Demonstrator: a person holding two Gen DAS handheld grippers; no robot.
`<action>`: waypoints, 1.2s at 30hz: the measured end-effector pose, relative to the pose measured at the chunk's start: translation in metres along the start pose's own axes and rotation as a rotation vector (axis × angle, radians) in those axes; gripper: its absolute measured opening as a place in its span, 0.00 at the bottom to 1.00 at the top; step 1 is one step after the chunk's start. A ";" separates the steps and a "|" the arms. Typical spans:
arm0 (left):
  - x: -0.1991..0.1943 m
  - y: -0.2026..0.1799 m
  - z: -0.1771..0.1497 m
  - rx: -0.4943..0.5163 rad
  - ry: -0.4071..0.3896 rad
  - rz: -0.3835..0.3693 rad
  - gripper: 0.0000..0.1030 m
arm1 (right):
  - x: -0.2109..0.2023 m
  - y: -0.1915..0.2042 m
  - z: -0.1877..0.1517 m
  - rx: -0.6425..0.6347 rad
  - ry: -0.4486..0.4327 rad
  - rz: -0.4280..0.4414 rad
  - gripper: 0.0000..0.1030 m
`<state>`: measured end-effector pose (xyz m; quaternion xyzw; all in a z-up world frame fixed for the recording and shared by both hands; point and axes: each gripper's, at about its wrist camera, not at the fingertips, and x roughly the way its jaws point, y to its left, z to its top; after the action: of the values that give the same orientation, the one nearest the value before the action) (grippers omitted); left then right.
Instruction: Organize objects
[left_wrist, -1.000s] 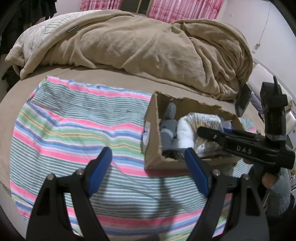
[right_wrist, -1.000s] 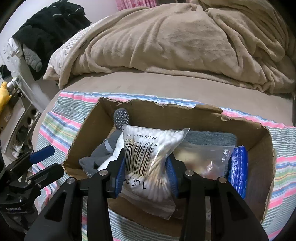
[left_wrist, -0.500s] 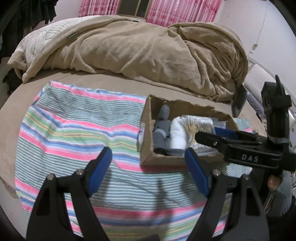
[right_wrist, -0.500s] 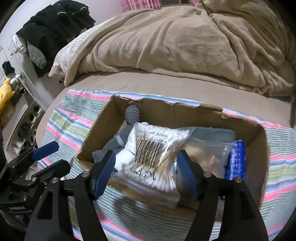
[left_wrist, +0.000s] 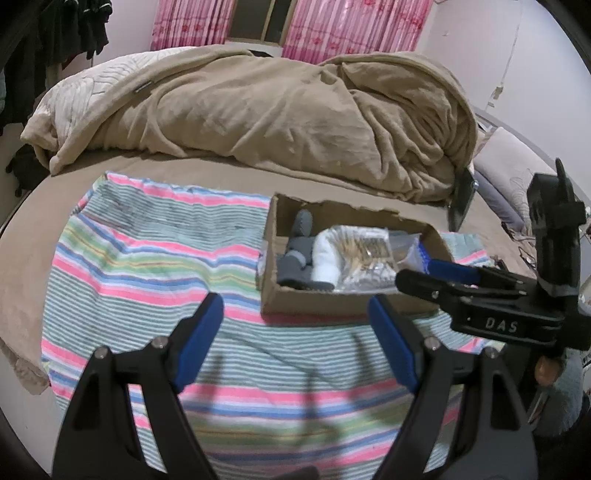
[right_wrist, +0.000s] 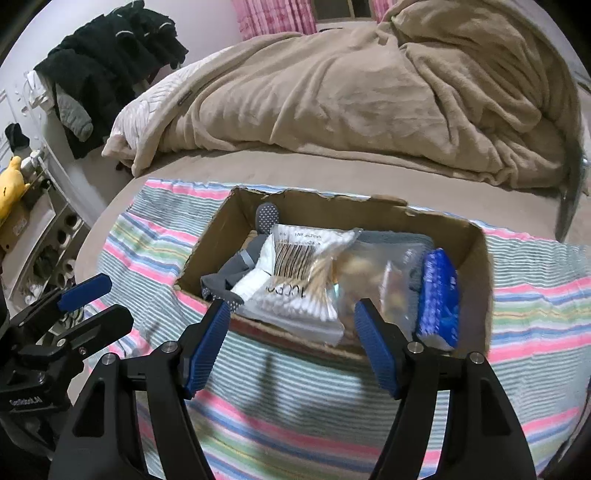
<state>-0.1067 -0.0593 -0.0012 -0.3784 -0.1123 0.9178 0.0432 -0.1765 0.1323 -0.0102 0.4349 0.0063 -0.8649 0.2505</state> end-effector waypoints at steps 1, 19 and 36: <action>-0.002 -0.002 -0.001 0.002 -0.001 -0.001 0.80 | -0.003 0.000 -0.001 0.000 -0.004 -0.003 0.71; -0.043 -0.025 -0.023 0.019 -0.027 0.011 0.89 | -0.065 0.008 -0.037 0.008 -0.070 -0.048 0.78; -0.072 -0.051 -0.054 0.082 -0.017 -0.012 0.89 | -0.110 0.014 -0.074 0.022 -0.113 -0.084 0.78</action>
<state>-0.0180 -0.0119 0.0227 -0.3680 -0.0774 0.9244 0.0632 -0.0603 0.1843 0.0295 0.3876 0.0009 -0.8978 0.2091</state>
